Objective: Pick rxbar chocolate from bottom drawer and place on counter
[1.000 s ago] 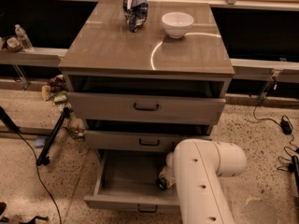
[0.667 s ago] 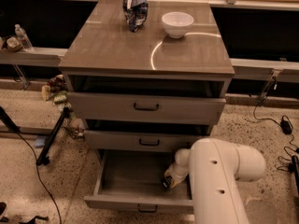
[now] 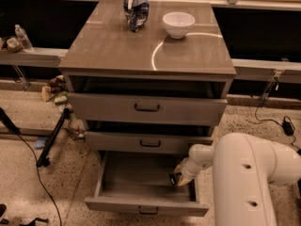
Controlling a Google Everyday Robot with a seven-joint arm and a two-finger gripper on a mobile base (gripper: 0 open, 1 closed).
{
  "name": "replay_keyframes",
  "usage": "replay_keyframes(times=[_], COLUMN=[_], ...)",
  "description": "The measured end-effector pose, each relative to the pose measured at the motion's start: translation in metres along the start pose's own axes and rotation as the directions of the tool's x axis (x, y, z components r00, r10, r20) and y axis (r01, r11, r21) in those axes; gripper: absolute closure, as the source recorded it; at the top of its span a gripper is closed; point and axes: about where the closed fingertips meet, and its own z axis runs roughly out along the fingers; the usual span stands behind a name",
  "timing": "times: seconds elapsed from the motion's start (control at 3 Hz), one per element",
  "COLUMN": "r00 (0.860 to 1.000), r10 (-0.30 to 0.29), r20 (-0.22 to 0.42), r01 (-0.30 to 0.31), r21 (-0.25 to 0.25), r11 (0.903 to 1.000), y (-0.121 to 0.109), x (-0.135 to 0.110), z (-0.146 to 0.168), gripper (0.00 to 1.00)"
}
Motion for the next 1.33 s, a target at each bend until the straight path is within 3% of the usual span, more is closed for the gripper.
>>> replay_keyframes(times=[0.33, 0.67, 1.0, 1.33], r00=[0.992, 0.963, 0.933, 0.918], r10=[0.116, 0.216, 0.266, 0.279], r20=[0.050, 0.159, 0.243, 0.283], r01=[-0.117, -0.229, -0.294, -0.316], r21=[0.028, 0.070, 0.084, 0.094], r11=[0.9927, 0.9708, 0.9522, 0.9441], y=[0.000, -0.005, -0.005, -0.008], x=[0.002, 0.001, -0.004, -0.011], z=[-0.048, -0.121, -0.180, -0.227], gripper=[1.00, 1.00, 1.00, 1.00])
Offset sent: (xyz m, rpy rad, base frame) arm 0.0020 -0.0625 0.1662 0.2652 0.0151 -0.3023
